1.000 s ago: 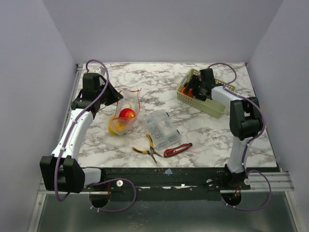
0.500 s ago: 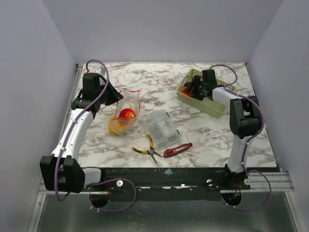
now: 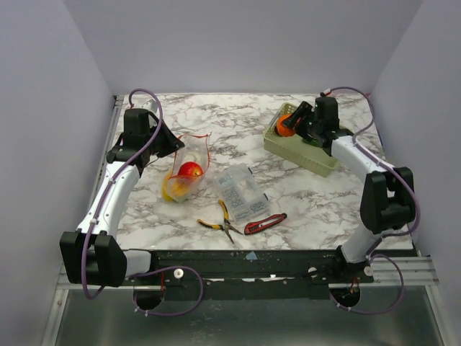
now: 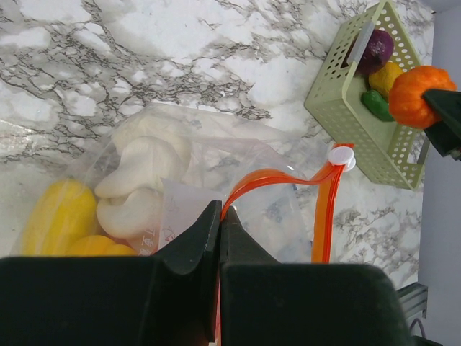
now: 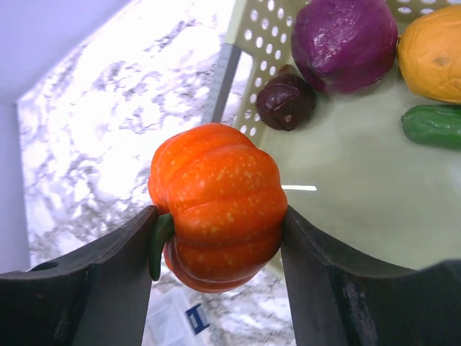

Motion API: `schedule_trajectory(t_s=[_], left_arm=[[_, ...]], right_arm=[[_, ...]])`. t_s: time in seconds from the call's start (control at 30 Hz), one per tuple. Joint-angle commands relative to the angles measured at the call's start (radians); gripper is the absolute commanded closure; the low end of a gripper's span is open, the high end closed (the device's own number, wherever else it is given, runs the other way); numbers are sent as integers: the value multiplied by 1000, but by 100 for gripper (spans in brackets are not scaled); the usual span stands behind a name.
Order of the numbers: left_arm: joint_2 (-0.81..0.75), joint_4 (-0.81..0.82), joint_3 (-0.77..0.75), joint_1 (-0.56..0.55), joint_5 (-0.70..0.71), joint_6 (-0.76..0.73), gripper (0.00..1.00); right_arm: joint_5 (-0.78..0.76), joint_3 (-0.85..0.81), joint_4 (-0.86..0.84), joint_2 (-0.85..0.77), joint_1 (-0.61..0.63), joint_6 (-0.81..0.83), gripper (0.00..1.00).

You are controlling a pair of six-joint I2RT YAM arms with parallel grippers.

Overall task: Place the food in the zip-top bag and seal the zipper
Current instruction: Pick up the fake vegetable from the bin, then place the fake vegetable in the zipper food storage bag.

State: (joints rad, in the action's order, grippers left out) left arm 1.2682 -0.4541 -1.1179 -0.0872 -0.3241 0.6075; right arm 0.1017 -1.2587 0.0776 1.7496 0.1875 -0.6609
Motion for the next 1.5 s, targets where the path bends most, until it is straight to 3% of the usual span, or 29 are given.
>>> schedule_trajectory(t_s=[0.0,0.23,0.43,0.73,1.03,1.23,1.37,1.47], left_arm=[[3,5,-26,-2,-30,11,100],[-10,13,-19,-2,-27,15,100],[5,6,-24,-1,-27,13,100],[3,3,-25,-2,-17,9,100],[-15,2,-28,-2,-14,5,100],[-23,2,-26,-2,-7,5,100],[-24,-1,-26,-2,-3,2,100],[-30,1,-26,-3,3,-1,100]], right_arm=[[-34,87,-67,-135,-5,-29,76],[-12,106,-112,-236,97,-57,81],[-97,17,-115,-232,322,-23,82],[-341,-181,-81,-155,661,187,82],[-578,-431,113,41,836,407,78],[-725,-481,163,120,894,449,77],[-802,-560,225,190,909,481,67],[-834,-597,264,219,914,489,46]])
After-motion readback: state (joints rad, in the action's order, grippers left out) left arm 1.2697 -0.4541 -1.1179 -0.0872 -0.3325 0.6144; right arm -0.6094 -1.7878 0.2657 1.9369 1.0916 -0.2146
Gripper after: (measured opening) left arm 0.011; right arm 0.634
